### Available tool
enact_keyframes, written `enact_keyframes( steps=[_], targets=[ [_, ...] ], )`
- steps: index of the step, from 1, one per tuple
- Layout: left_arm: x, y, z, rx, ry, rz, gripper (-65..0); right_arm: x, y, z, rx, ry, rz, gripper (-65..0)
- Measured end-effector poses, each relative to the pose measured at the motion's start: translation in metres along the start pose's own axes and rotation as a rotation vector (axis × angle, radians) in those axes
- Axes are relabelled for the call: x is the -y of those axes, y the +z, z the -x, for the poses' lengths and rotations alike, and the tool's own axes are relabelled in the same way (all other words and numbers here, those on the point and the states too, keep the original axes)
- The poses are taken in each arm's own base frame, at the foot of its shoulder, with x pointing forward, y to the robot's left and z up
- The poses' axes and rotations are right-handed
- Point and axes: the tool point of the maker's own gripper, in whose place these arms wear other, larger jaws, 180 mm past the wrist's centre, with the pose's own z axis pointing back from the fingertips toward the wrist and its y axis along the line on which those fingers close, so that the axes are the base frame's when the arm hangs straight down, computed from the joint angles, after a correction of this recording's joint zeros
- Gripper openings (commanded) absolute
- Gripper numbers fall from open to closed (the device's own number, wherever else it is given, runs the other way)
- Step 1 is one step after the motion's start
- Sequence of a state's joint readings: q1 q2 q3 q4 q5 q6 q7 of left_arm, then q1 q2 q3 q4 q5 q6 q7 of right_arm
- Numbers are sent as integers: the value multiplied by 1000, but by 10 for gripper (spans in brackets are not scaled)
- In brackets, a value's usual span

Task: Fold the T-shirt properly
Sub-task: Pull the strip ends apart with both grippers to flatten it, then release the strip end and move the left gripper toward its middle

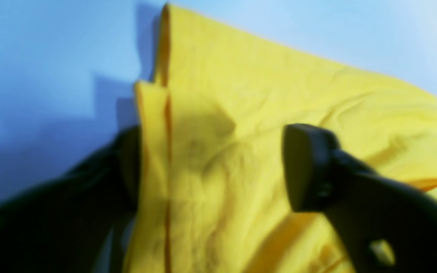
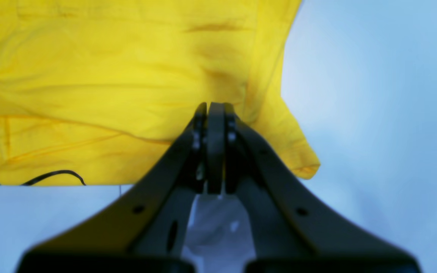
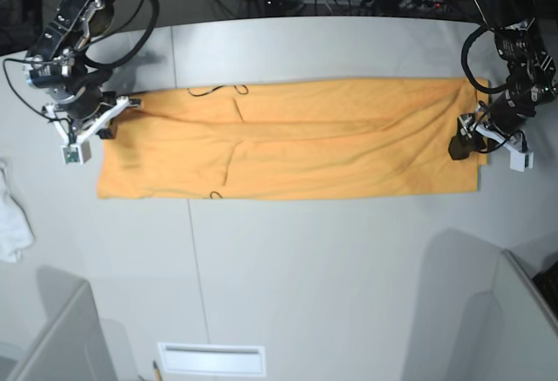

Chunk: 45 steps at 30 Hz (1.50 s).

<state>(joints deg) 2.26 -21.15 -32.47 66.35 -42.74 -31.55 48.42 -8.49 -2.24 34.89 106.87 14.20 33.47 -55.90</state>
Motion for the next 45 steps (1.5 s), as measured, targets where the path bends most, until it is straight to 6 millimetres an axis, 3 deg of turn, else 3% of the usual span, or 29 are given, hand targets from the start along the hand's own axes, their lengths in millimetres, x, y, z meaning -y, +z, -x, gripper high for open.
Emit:
enact_keyframes(
  steps=[7, 13, 20, 26, 29, 32, 38, 45],
  targets=[
    [-5, -3, 11, -24, 39, 0, -650, -6, -1, 2, -4, -12, -12, -650],
    [-5, -4, 5, -24, 32, -2, -650, -5, -1, 3, -5, -12, -10, -650],
    [-23, 14, -8, -67, -76, -95, -650, -4, 0, 15, -33, -14, -6, -650],
    [-6, 33, -21, -20, -147, -139, -650, -4, 1, 16, -33, -15, -8, -650],
    [16, 36, -22, 2, -195, -115, -650, -5, 1, 16, -33, -16, -8, -650],
    [55, 27, -9, -15, -240, -34, -650, -4, 1, 17, -35, -15, -8, -650],
    [110, 23, 2, -33, -281, 56, -650, -5, 1, 16, -34, -16, -8, -650],
    [190, -2, 18, -80, -289, 187, -650, -5, 1, 16, -34, -15, -8, -650]
  ],
)
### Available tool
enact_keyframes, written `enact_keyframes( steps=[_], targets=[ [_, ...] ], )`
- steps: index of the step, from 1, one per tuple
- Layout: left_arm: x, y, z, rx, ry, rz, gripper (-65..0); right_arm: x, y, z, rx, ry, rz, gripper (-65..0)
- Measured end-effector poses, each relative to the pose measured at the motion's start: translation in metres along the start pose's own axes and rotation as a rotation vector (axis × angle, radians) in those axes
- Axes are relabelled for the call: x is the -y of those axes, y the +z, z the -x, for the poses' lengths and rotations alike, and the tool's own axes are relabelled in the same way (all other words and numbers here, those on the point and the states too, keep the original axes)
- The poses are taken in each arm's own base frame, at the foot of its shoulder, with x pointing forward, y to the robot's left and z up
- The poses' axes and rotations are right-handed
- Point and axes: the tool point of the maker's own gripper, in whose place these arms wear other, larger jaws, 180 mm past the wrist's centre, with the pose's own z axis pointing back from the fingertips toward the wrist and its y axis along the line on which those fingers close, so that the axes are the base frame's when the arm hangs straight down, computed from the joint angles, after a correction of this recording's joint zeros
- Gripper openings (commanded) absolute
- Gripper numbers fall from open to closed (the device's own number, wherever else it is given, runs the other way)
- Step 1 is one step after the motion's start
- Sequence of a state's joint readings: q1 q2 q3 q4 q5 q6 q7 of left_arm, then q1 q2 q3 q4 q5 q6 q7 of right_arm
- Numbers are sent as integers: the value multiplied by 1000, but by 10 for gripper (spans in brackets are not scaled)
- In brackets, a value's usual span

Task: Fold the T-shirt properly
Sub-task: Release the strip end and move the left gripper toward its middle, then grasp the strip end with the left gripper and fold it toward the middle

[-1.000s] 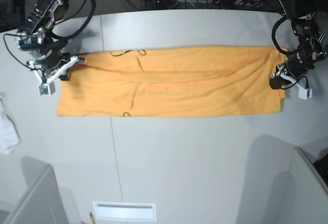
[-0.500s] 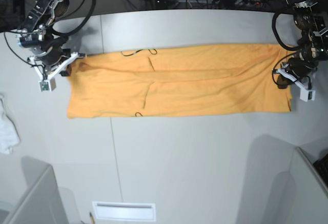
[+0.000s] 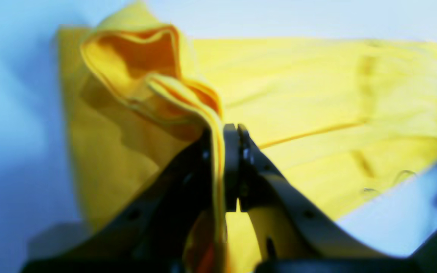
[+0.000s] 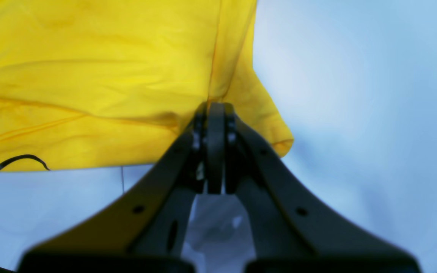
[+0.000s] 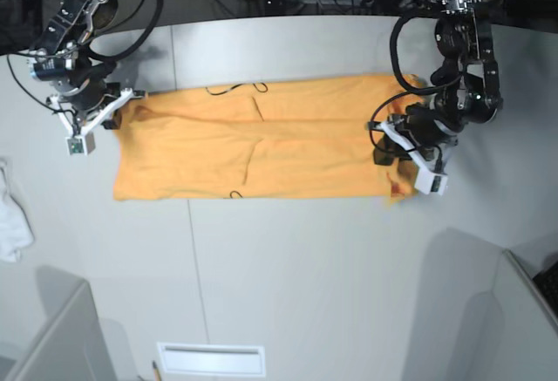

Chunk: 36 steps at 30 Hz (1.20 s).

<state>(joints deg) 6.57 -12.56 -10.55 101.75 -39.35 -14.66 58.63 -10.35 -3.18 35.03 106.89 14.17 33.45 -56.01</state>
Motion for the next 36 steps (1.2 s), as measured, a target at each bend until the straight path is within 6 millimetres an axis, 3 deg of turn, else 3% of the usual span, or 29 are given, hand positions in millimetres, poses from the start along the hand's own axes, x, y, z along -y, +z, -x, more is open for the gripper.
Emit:
enact_keyframes(
  steps=[6, 9, 12, 17, 32, 36],
  targets=[
    [50, -26, -4, -16, 37, 94, -650, 0, 0, -1, 3, 0, 0, -650],
    [66, -42, -6, -33, 54, 128, -650, 0, 0, -1, 2, 0, 0, -650],
    [77, -59, 7, -87, 83, 148, -650, 0, 0, -2, 4, 0, 0, -650],
    [97, -66, 14, -111, 78, 189, -650, 2, 0, -2, 5, -2, 4, -650],
    [122, -79, 4, -96, 114, 244, -650, 0, -1, -8, 16, 1, 0, -650],
    [120, -85, 17, -139, 128, 238, -650, 0, -1, -8, 16, 1, 0, -650]
  ],
)
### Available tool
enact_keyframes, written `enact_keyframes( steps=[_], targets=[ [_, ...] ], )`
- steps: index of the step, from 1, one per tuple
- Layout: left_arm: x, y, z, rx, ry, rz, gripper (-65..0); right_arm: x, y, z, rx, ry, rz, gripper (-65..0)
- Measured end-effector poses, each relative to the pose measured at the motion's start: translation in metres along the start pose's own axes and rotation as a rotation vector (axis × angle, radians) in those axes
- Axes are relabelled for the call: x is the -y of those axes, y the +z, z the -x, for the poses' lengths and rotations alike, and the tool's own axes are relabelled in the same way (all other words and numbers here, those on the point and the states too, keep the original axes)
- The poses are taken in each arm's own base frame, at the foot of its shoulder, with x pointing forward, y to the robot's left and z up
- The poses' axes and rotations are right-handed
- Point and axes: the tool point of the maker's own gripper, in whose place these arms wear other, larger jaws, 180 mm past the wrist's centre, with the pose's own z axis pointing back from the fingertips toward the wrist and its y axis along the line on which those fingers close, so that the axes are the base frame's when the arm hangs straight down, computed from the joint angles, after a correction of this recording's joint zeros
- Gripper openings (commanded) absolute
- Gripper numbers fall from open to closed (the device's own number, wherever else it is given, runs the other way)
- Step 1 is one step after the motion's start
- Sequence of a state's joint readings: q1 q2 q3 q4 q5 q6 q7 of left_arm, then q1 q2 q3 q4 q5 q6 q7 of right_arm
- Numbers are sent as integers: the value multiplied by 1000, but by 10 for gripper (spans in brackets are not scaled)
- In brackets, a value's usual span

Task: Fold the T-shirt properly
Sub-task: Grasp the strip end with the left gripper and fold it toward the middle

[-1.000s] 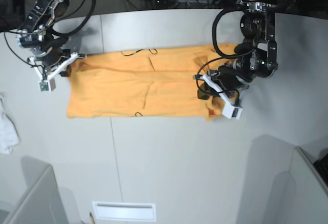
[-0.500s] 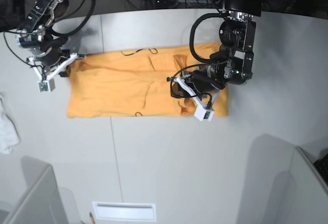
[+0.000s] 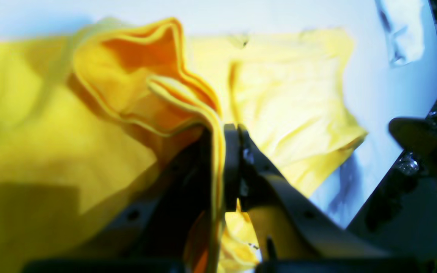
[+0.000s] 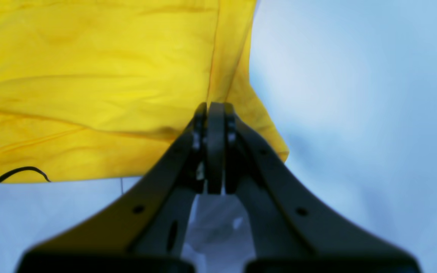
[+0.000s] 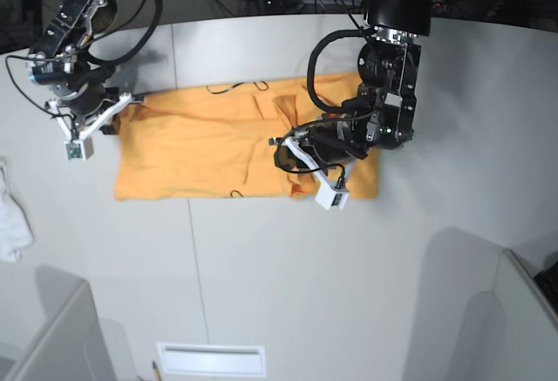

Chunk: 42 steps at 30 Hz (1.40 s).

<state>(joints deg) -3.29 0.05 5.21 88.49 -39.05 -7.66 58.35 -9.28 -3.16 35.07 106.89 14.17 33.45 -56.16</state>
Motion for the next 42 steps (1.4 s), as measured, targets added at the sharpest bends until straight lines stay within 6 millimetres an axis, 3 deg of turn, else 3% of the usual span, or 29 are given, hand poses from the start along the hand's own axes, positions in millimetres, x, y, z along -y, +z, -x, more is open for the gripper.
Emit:
enact_keyframes(
  steps=[5, 21, 26, 30, 34, 36, 39, 42],
  targets=[
    [13, -7, 6, -28, -33, 25, -650, 0, 0, 0, 0, 0, 0, -650],
    [11, -6, 3, -23, -33, 21, -650, -7, -2, 2, 0, -15, -14, -650],
    [16, -8, 4, -24, -31, 32, -334, -7, -2, 2, 0, -14, -14, -650],
    [41, -16, 3, -13, -10, 87, -171, -8, -2, 2, 0, -16, -16, -650],
    [57, -26, 5, -19, 12, 125, -138, -8, -2, 2, 0, -16, -16, -650],
    [59, -38, 18, -81, -10, 122, -138, -8, -2, 2, 0, -16, -16, -650],
    [84, -56, 41, -173, -73, 162, -138, -8, -2, 2, 0, -16, -16, -650],
    [110, -61, 36, -104, -100, 217, -140, -8, -2, 2, 0, -16, -15, -650]
  ],
)
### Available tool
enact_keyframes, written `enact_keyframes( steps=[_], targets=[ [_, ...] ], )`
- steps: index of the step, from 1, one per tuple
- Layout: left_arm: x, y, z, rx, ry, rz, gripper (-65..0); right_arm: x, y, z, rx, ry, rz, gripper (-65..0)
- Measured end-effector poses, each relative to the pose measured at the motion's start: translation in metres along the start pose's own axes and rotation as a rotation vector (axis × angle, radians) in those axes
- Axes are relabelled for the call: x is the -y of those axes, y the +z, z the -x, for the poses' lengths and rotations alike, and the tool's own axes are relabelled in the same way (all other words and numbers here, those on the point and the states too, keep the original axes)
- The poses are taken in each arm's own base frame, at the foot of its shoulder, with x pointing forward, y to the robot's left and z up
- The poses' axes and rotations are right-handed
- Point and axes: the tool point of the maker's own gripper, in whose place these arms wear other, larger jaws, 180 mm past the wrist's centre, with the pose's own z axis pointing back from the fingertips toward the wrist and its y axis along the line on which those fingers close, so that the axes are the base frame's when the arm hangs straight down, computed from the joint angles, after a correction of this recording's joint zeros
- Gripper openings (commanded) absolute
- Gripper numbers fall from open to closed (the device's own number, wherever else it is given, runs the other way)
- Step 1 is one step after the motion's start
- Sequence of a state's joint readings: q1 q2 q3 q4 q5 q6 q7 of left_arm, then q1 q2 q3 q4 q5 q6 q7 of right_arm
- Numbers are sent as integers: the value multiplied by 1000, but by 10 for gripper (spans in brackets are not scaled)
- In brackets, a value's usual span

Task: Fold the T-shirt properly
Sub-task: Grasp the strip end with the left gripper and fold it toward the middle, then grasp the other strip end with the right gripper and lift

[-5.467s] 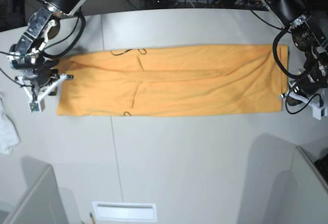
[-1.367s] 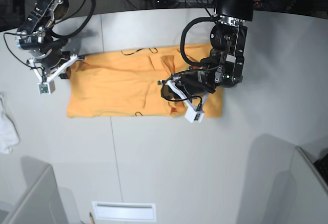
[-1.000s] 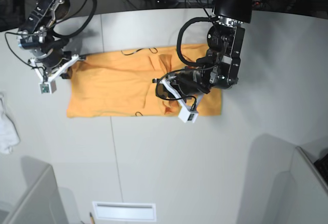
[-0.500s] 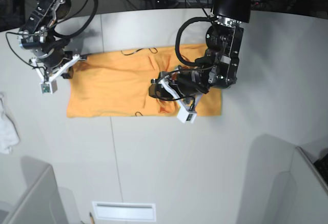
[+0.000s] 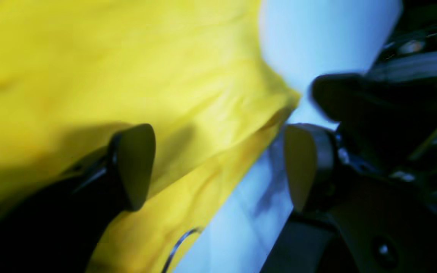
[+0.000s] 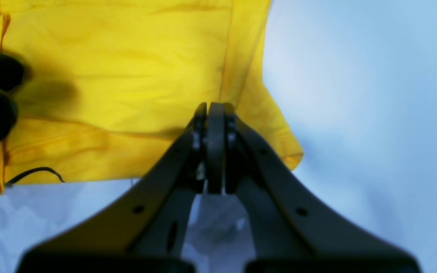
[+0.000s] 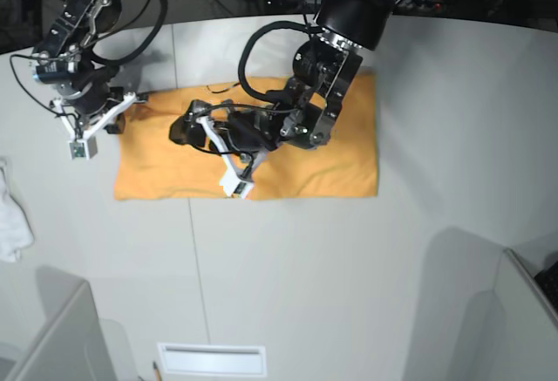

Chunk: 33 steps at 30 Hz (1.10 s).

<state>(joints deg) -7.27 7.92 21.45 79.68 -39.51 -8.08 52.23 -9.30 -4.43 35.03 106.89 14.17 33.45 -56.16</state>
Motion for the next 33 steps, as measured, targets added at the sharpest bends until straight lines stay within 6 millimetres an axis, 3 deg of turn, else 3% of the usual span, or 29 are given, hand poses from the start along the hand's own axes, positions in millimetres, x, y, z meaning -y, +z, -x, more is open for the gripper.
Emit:
enact_keyframes(
  steps=[4, 6, 8, 9, 11, 12, 13, 14, 18, 20, 24, 26, 30, 33],
  targets=[
    [0, 12, -10, 54, -26, -13, -142, 0, 0, 0, 1, 0, 0, -650],
    [-1, 27, -18, 100, -52, -17, -179, 0, -1, -4, 5, 2, 0, -650],
    [-7, 51, -28, 168, -54, -33, -293, 3, -1, -14, 22, 12, 10, -650],
    [-14, 65, -31, 202, -52, -56, -382, 4, -1, -19, 28, 13, 13, -650],
    [-42, 99, -31, 254, -37, -132, -584, 6, -2, -22, -15, 10, 16, -650],
    [-58, 113, -29, 271, -26, -181, -650, 7, -2, -25, -31, 13, 18, -650],
    [-76, 129, -25, 280, -9, -234, -650, 10, -1, -31, -41, 22, 20, -650],
    [-94, 143, -22, 292, 13, -287, -650, 14, -2, -40, -35, 26, 23, -603],
    [-135, 182, -14, 331, 76, -397, -650, 22, -19, -58, -75, -1, -2, -194],
    [-153, 203, -5, 335, 90, -453, -650, 23, -30, -54, -123, -15, -26, -107],
    [-197, 260, 23, 320, 133, -624, -650, 27, -47, -64, -96, -139, -133, -102],
    [-210, 282, 37, 310, 152, -683, -650, 45, -52, -61, -110, -230, -178, -102],
    [-219, 314, 40, 321, 88, -719, -650, 76, -59, -35, -204, -354, -235, -102],
    [-226, 335, 50, 329, 96, -761, -650, 64, -67, -26, -240, -383, -303, -102]
  ],
)
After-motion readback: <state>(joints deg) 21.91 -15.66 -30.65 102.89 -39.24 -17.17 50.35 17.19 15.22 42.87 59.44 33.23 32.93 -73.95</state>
